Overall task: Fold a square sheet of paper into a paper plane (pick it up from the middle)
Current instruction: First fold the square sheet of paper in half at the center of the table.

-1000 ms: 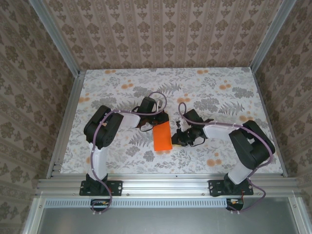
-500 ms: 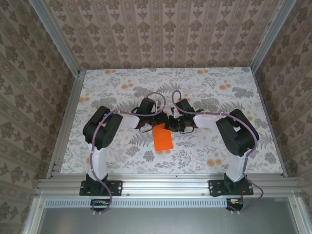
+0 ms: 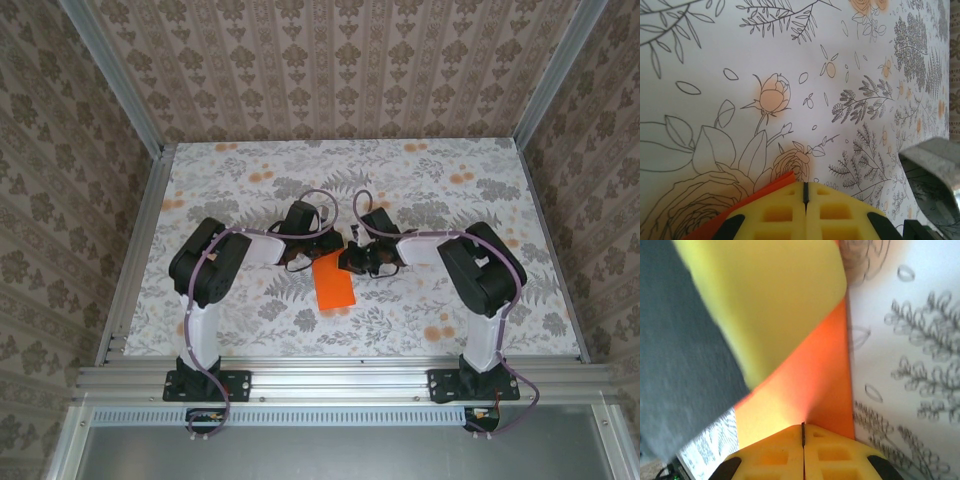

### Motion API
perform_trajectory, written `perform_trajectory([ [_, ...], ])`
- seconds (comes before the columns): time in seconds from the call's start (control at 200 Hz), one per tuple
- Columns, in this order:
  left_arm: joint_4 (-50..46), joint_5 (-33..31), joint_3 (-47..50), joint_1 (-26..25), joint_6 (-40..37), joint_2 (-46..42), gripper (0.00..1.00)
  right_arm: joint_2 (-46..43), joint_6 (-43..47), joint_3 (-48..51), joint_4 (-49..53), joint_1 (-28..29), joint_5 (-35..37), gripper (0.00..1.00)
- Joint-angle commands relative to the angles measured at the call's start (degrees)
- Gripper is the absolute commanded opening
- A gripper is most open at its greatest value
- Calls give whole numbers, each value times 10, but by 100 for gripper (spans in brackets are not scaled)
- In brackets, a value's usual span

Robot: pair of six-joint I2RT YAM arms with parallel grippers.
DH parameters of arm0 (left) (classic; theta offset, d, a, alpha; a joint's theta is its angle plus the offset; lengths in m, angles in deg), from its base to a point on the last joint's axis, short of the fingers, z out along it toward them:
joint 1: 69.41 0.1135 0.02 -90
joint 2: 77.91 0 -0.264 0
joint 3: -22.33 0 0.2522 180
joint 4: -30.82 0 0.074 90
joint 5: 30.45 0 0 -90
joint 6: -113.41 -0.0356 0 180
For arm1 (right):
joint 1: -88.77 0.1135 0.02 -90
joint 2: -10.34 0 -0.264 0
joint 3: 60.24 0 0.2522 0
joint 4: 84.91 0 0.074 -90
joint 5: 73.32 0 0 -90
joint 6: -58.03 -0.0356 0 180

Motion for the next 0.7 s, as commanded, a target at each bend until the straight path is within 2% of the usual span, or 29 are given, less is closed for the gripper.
perform_trajectory([
  [0.0,-125,-74,40,20,-5,41,5,-22,22,63,75,10,-43,7],
  [0.38,-128,-76,37,22,-7,47,5,-81,26,162,86,28,-68,8],
  [0.695,-129,-70,31,22,-12,45,6,-134,35,193,130,41,-59,8],
])
